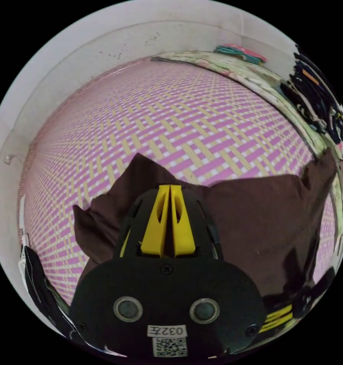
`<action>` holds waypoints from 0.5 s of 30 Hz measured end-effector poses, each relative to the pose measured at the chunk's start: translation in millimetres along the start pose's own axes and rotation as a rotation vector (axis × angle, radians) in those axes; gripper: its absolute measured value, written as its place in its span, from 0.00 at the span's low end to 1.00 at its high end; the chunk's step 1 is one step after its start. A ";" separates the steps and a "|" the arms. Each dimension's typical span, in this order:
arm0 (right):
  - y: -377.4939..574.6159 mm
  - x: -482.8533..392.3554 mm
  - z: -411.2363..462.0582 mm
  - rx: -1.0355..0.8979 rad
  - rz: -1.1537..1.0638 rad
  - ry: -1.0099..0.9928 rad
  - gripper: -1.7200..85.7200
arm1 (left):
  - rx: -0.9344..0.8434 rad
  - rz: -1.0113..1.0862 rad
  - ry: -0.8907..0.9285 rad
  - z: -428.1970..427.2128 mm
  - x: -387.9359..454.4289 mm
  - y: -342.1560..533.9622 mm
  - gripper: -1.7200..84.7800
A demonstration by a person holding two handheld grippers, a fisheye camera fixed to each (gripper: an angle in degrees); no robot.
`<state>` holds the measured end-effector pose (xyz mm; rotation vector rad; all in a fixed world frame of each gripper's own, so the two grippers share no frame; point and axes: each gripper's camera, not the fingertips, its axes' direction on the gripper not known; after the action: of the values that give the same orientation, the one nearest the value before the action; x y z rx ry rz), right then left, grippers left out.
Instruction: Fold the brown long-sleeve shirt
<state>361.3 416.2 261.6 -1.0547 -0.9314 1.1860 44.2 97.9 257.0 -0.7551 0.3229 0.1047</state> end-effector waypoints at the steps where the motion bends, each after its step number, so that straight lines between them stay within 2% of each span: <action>1: -1.2 3.4 0.9 0.002 0.003 -0.006 0.02 | 0.014 0.004 -0.007 1.1 9.1 -7.6 0.01; 3: -2.4 8.1 2.4 0.003 0.005 -0.015 0.02 | 0.027 0.059 -0.001 -1.0 21.6 -12.5 0.01; 5: -3.8 13.6 5.1 0.010 0.009 -0.019 0.03 | 0.078 -0.009 -0.070 -19.7 13.4 0.7 0.01; 7: -5.5 16.4 9.7 0.004 0.008 -0.014 0.03 | 0.086 -0.005 -0.061 -34.9 -1.7 22.0 0.01; 11: -7.4 23.7 18.8 0.008 0.012 -0.009 0.03 | -0.046 0.048 -0.151 -54.2 -42.1 105.0 0.01; 15: -7.7 28.4 27.9 0.011 0.011 -0.001 0.03 | -0.124 -0.052 -0.215 -75.3 -90.1 202.3 0.01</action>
<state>340.9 447.7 276.8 -1.0517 -0.9199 1.1995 -101.9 194.8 102.3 -0.8660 0.0923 0.1562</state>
